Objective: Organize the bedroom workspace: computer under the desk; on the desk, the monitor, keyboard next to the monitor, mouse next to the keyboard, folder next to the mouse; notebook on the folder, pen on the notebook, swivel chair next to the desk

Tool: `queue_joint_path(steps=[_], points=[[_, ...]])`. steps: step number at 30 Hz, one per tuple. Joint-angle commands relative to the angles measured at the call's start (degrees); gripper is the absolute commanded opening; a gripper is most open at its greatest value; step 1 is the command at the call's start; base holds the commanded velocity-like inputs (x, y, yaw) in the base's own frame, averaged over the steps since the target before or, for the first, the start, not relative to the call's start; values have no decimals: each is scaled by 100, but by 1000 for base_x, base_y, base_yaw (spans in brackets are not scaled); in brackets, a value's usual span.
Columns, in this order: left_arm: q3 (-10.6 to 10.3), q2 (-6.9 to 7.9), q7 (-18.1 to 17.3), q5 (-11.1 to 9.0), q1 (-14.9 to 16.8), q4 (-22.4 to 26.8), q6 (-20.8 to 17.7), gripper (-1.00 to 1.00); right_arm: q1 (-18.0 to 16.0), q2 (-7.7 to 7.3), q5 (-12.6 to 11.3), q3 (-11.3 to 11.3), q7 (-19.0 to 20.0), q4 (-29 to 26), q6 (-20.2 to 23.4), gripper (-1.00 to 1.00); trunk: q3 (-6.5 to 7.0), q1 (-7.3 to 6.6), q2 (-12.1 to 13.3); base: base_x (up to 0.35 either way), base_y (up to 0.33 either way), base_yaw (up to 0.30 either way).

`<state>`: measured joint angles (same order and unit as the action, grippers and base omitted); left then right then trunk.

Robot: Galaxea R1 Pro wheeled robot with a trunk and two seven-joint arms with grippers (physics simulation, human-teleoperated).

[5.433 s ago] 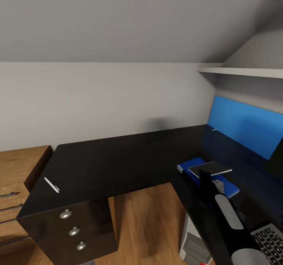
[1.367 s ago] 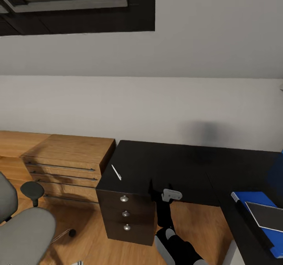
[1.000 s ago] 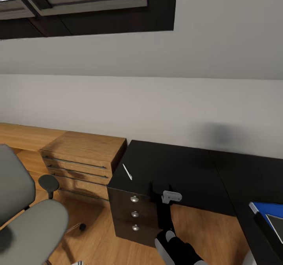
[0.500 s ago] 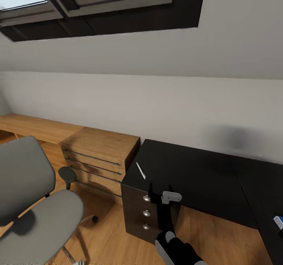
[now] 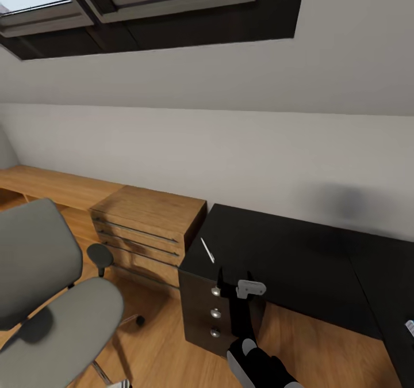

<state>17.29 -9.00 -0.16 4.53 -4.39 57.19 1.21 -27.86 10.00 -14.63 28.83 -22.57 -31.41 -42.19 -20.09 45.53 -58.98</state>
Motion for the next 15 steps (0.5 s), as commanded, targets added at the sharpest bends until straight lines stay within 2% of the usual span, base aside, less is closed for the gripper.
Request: queue_joint_path(steps=[1,6,11,14,15], points=[[13,-5,-2,48,-1,5,18,100,-9,0,-14,35,-46,10,-19,100,-5,2,-4,219,0,0],[11,-5,-2,48,-2,3,26,100,-9,0,17,29,-46,12,-18,100,-5,2,-4,278,0,0],[11,-5,-2,48,-1,3,28,100,-9,0,341,27,-28,12,56,100,-5,2,-4,307,0,0],[11,-5,-2,48,-1,3,28,100,-9,0,561,26,-15,1,370,100,-5,2,-4,226,0,0],[11,-5,-2,48,-1,3,28,100,-9,0,651,26,-8,-16,655,100,-5,2,-4,178,0,0]])
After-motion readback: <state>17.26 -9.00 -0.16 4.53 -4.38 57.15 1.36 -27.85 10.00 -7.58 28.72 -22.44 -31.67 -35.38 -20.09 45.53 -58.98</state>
